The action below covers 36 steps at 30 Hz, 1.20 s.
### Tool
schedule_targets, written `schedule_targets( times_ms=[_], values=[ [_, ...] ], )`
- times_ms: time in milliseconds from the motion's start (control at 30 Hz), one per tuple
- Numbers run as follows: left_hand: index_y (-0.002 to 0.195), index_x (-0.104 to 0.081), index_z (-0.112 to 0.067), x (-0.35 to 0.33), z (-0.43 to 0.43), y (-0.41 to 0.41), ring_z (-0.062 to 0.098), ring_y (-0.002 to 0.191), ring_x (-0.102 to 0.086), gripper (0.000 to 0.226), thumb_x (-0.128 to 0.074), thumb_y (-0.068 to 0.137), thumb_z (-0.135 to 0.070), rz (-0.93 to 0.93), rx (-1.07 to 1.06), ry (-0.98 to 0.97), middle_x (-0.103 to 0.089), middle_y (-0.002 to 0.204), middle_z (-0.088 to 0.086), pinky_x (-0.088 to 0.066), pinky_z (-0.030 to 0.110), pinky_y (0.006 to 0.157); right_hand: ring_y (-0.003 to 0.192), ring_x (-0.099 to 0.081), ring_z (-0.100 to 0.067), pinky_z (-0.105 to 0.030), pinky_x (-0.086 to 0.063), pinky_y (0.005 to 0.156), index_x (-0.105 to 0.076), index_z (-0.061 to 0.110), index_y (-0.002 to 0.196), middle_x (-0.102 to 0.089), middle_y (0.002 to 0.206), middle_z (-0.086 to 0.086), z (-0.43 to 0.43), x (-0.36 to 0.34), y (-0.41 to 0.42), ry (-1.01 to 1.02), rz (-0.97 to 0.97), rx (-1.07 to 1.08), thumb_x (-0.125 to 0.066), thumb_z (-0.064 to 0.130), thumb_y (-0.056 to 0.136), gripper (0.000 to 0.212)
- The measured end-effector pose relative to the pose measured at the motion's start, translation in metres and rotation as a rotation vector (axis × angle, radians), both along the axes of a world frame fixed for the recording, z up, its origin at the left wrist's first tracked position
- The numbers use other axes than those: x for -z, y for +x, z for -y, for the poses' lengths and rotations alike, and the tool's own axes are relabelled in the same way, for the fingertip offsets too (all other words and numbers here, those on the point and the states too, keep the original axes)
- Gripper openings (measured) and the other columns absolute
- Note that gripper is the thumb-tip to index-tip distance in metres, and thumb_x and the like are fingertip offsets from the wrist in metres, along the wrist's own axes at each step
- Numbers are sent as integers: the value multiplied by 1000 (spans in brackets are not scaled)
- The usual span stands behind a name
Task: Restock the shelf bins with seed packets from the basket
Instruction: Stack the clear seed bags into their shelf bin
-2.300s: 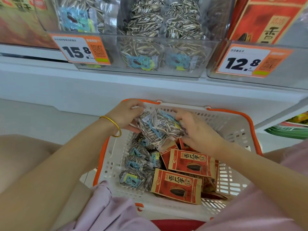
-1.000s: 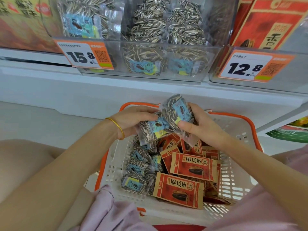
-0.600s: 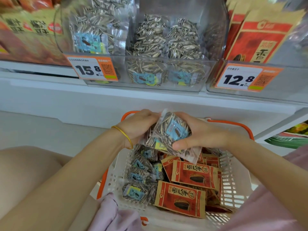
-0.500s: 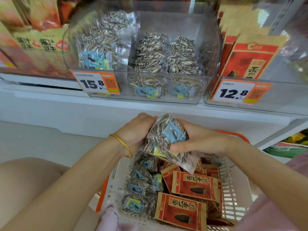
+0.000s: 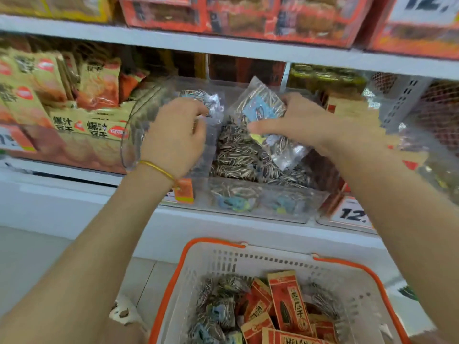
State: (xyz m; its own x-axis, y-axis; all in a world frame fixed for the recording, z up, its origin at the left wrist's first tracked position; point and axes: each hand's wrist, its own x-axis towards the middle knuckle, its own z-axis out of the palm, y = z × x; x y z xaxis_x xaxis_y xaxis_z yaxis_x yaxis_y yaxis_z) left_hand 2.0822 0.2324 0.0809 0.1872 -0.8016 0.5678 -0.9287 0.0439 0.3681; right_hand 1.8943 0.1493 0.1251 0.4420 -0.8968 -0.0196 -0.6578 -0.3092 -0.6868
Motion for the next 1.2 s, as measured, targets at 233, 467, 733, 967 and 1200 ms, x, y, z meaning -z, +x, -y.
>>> schedule_targets(
  times_ms=[233,467,733,967,1200],
  values=[
    [146,-27,-21,13,28,15,16,144,-12,50,-24,99,-39,265,-98,341,-22,155,0,-8,43,116,134,-36,-31,-35,-36,104,-21,2,144,-32,149,-16,87,11,63,-216,-366,43,-79,36,72,100],
    [141,-36,-26,16,29,17,17,141,-23,70,-4,83,-48,264,-126,317,-34,151,0,-17,41,113,134,-36,-31,-35,-34,105,-23,6,145,-32,150,-15,128,22,85,-326,-579,-180,-79,40,71,99],
    [139,-42,-25,22,31,17,19,139,-29,83,5,75,-50,309,-156,260,-42,146,2,-23,43,112,136,-26,-37,-53,-32,104,-24,21,146,-23,150,-11,135,40,78,-594,-659,-154,-43,75,78,88],
    [140,-39,-25,24,32,17,19,140,-27,83,7,75,-51,325,-161,257,-40,147,2,-21,42,112,123,-41,-34,-46,-37,97,-49,19,130,-47,135,-7,136,42,77,-820,-656,-154,-37,69,84,69],
    [141,-39,-24,25,32,16,20,140,-27,84,7,75,-52,314,-163,245,-39,147,3,-21,43,112,123,-43,-33,-47,-36,97,-36,16,137,-43,139,-10,131,44,74,-836,-694,-163,-43,70,82,77]
  ],
)
